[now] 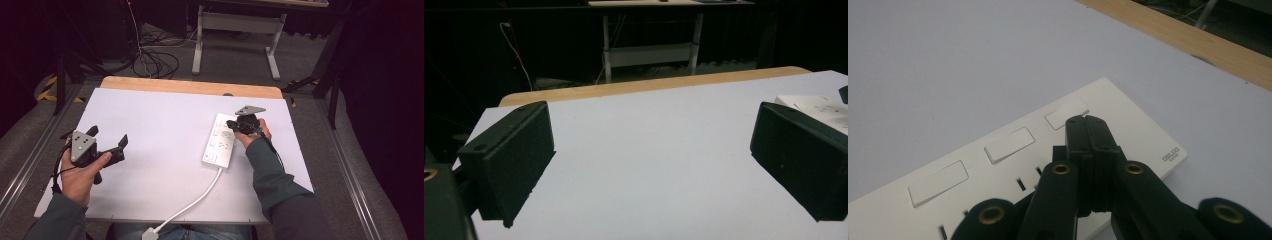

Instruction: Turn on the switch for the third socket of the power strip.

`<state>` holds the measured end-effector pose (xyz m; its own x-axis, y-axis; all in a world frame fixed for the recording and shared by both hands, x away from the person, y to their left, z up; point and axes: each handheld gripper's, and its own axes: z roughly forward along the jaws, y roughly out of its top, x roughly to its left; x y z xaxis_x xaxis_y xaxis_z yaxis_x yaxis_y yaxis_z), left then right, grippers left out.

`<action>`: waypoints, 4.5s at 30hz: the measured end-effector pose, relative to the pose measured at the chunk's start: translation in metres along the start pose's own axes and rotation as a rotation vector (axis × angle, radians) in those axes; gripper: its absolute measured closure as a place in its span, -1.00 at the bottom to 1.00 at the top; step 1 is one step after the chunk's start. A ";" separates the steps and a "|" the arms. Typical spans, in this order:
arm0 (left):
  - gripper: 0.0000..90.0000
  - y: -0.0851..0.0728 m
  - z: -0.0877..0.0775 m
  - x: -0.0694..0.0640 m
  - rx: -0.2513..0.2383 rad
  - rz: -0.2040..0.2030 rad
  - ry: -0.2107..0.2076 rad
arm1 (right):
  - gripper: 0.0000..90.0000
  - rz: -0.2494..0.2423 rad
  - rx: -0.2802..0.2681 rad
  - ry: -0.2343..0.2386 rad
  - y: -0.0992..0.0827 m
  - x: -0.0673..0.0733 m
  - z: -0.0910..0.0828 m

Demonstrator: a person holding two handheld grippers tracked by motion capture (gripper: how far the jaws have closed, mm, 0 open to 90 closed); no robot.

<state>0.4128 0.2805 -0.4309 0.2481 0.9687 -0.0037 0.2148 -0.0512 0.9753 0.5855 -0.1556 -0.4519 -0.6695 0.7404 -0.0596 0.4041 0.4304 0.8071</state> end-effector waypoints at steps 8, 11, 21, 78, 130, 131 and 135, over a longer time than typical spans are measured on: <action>-0.90 0.000 0.001 -0.001 0.002 -0.001 -0.003 | 1.00 0.019 -0.031 -0.004 -0.002 -0.003 -0.014; -0.90 0.000 0.002 -0.001 0.004 0.002 -0.003 | 1.00 0.022 -0.036 -0.002 -0.002 -0.003 -0.016; -0.90 0.001 0.004 -0.002 0.001 0.004 -0.009 | 1.00 0.027 -0.048 0.001 -0.004 -0.002 -0.025; -0.90 0.001 0.006 -0.003 0.006 0.009 -0.018 | 1.00 0.050 -0.147 0.033 -0.031 0.007 -0.088; -0.89 0.001 0.006 -0.003 0.005 0.009 -0.012 | 0.26 0.030 -0.300 0.105 -0.057 0.008 -0.123; -0.90 0.001 0.006 -0.003 0.005 0.008 -0.013 | 0.24 0.021 -0.300 0.108 -0.057 0.008 -0.123; -0.89 0.001 0.006 -0.003 0.005 0.008 -0.012 | 0.14 0.019 -0.308 0.111 -0.057 0.008 -0.122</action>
<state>0.4180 0.2756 -0.4311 0.2616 0.9652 0.0018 0.2172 -0.0607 0.9742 0.4807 -0.2370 -0.4261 -0.7341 0.6790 0.0079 0.2213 0.2282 0.9481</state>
